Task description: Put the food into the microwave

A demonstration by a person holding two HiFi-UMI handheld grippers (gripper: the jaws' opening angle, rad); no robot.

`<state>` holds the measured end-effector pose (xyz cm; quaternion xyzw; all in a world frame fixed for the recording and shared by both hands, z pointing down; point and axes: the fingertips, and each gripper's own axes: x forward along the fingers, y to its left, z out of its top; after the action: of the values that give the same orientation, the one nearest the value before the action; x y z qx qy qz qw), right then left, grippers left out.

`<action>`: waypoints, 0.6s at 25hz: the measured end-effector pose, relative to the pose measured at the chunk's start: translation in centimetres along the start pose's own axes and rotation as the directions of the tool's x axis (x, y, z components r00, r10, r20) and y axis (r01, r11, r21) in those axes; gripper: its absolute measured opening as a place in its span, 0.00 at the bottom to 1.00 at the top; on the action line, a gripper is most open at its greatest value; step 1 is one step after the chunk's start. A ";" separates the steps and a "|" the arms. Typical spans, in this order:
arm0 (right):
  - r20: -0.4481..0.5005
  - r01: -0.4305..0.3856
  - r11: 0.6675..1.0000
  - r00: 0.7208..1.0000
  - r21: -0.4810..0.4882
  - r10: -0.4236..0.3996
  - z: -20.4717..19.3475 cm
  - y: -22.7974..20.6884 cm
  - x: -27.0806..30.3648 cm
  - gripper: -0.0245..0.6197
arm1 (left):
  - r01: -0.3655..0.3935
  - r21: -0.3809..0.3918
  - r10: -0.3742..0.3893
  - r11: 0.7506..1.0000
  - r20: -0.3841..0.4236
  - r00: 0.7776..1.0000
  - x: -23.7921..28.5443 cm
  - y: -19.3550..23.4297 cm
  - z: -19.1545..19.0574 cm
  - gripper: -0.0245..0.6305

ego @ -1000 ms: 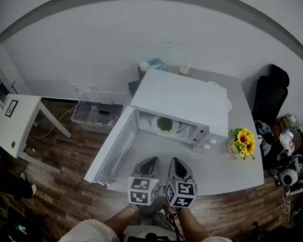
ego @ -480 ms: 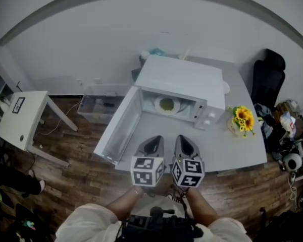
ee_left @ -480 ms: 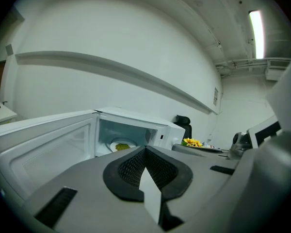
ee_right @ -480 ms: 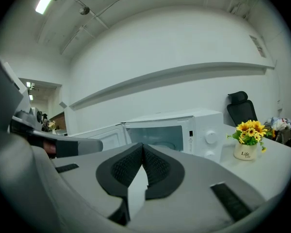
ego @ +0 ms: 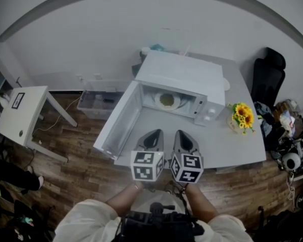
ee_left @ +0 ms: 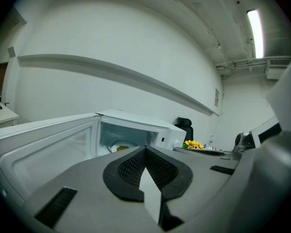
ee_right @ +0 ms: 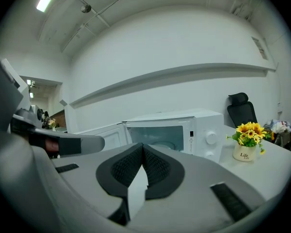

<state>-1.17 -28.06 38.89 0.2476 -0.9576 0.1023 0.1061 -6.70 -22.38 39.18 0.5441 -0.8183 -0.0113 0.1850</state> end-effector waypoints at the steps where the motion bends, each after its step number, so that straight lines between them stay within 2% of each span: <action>1: -0.002 0.000 1.000 1.000 -0.002 0.000 0.0 0.1 0.0 0.06 | -0.002 -0.003 0.002 1.000 0.001 1.000 0.0 0.1 0.0 0.05; 15: -0.017 -0.019 0.999 1.000 -0.035 0.019 -0.2 0.4 -0.5 0.06 | 0.008 -0.023 -0.008 1.000 -0.005 1.000 0.4 -0.4 -0.4 0.05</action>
<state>-0.93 -27.49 38.86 0.2357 -0.9606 0.0884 0.1175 -6.35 -22.79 39.61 0.5451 -0.8156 -0.0199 0.1932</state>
